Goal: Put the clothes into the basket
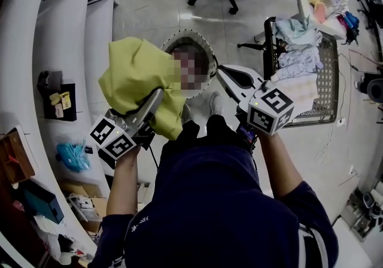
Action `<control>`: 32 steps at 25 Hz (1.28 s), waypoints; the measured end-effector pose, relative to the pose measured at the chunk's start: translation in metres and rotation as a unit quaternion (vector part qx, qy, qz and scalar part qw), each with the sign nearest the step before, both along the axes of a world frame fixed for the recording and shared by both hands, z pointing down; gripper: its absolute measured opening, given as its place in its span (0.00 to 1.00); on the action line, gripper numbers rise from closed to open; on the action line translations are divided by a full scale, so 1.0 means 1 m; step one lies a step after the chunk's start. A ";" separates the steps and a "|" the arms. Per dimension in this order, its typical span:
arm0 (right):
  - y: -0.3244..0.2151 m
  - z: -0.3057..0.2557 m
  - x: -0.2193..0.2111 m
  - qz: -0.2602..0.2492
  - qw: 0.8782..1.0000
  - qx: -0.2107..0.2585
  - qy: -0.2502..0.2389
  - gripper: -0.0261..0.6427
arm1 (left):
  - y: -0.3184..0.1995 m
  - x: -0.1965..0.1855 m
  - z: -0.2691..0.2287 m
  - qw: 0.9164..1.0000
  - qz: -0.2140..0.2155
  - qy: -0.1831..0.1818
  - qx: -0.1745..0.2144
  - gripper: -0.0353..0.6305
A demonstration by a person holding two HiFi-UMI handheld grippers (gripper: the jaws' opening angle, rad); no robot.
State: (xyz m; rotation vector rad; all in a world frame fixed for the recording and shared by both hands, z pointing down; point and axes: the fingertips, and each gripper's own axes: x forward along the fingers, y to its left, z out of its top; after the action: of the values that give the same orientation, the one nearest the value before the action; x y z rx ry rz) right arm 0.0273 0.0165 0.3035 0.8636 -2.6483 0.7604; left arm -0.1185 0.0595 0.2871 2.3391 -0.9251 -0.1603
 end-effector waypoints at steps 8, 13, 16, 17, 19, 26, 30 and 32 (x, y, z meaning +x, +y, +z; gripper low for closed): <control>-0.024 0.024 0.023 -0.022 0.999 -0.034 0.007 0.05 | -0.023 0.028 0.039 0.999 -0.004 -0.022 -0.037 0.21; -0.034 0.036 0.033 -0.024 0.998 -0.051 0.012 0.05 | -0.033 0.041 0.066 0.997 0.004 -0.046 -0.057 0.21; -0.038 0.044 0.040 -0.025 0.998 -0.061 0.018 0.05 | -0.043 0.047 0.085 0.996 0.008 -0.048 -0.073 0.21; -0.039 0.046 0.042 -0.026 0.997 -0.063 0.020 0.05 | -0.046 0.048 0.092 0.996 0.009 -0.047 -0.078 0.21; -0.041 0.050 0.046 -0.027 0.997 -0.068 0.024 0.05 | -0.053 0.052 0.104 0.995 0.012 -0.046 -0.087 0.21; -0.048 0.064 0.057 -0.027 0.995 -0.086 0.036 0.05 | -0.075 0.064 0.147 0.992 0.023 -0.052 -0.110 0.21; -0.048 0.075 0.058 -0.028 0.994 -0.098 0.036 0.05 | -0.083 0.069 0.171 0.990 0.026 -0.063 -0.126 0.21; -0.049 0.080 0.058 -0.030 0.994 -0.103 0.036 0.05 | -0.089 0.071 0.186 0.988 0.026 -0.070 -0.134 0.21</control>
State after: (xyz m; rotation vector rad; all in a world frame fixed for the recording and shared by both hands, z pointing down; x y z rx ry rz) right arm 0.0854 -0.0327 0.3838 0.7387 -2.4671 0.9478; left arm -0.0478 -0.0292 0.4727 2.1409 -0.8907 0.1431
